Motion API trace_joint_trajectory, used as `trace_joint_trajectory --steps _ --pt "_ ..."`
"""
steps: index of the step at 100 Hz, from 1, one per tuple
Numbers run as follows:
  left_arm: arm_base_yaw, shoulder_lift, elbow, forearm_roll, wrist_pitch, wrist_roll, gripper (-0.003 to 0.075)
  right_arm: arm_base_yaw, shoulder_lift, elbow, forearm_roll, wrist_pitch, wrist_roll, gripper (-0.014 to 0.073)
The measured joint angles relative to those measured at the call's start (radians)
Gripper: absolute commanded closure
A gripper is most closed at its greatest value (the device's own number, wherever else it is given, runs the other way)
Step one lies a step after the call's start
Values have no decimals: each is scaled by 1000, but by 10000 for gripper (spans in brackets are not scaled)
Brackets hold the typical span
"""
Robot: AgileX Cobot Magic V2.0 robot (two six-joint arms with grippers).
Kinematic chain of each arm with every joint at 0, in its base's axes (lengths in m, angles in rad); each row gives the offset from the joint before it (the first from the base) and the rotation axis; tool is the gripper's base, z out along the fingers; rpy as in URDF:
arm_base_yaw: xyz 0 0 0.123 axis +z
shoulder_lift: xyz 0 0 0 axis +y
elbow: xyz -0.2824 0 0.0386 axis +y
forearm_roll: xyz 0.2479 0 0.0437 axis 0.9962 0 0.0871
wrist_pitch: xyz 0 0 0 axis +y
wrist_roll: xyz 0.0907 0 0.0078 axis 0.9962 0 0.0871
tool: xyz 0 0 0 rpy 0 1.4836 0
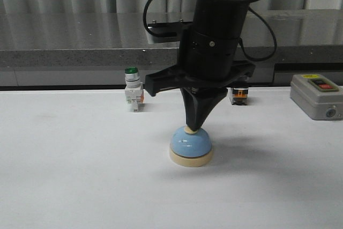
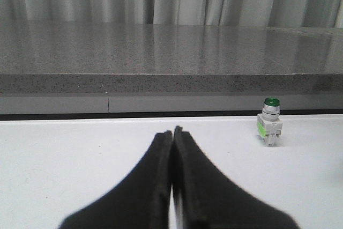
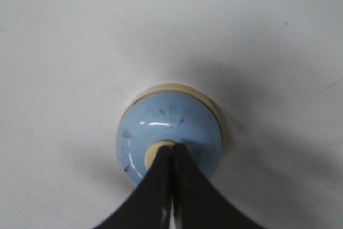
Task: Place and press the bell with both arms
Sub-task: 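Press down on the bell button with the closed right gripper tips, then lift the right gripper up and away from the bell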
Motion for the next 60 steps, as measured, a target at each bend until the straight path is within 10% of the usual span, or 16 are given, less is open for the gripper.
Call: trace_joint_trajectory --steps 60 --pt "0 0 0 0 0 0 741 -158 -369 44 -63 14 0 654"
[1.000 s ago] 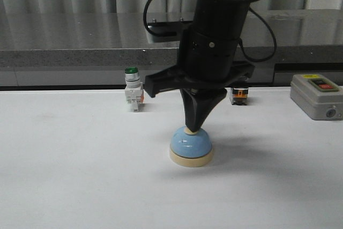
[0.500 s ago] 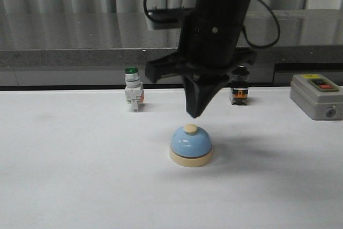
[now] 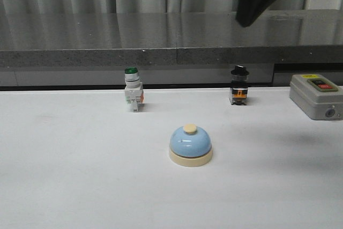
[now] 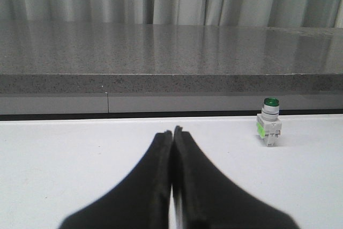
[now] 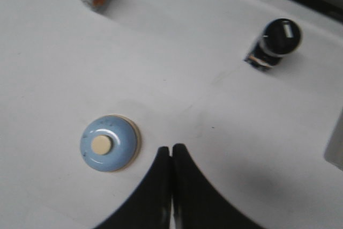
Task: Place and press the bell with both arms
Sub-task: 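Lift the right gripper up and away from the bell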
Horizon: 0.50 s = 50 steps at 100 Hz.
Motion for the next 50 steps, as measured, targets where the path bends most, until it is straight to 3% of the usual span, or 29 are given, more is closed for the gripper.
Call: trace_joint_trajectory --steps 25,50 --pt "0 0 0 0 0 0 741 -146 -181 138 -15 -2 0 654" --pt "0 0 0 0 0 0 741 -267 -438 343 -18 -93 0 654"
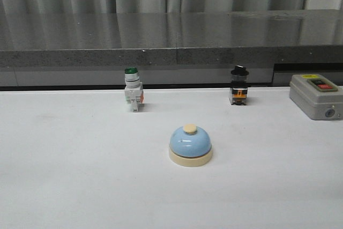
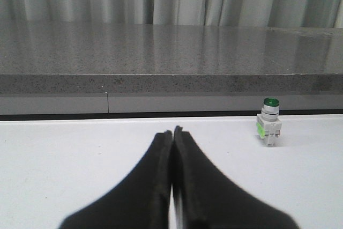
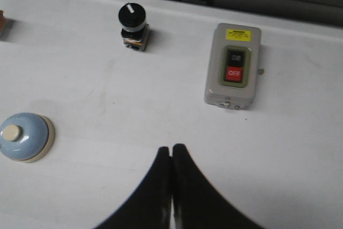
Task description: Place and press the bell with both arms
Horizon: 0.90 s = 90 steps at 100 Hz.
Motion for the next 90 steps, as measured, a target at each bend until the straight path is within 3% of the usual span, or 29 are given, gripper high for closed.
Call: trace_joint_trajectory --steps 22,54,71,90 --pt "0 0 0 0 0 0 741 -64 -265 206 0 -93 0 654" --pt "0 0 0 0 0 0 741 -71 -656 472 -5 -198 0 654" --pt "0 0 0 0 0 0 741 -71 -813 531 -6 -225 0 654" --pt "0 0 0 0 0 0 741 -71 -854 537 -6 -225 0 654"
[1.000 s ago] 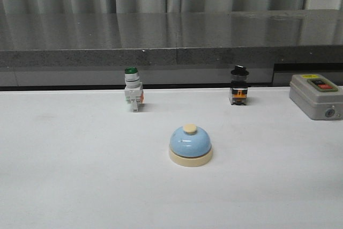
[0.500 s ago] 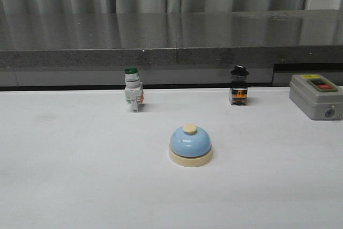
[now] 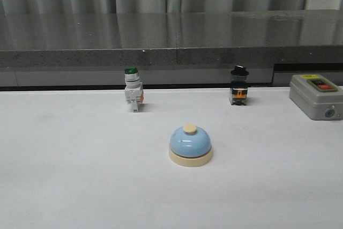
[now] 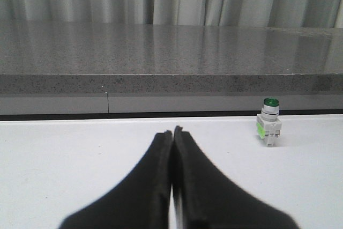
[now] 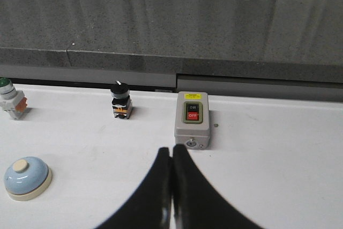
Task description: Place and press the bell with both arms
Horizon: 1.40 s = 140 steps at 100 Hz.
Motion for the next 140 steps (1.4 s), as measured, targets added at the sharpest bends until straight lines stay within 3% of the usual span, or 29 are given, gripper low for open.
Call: trace_joint_trajectory --steps 77,140 --pt "0 0 0 0 0 0 741 0 -8 15 -2 -13 0 654" --pt "0 0 0 0 0 0 741 0 -283 471 -2 -389 0 654"
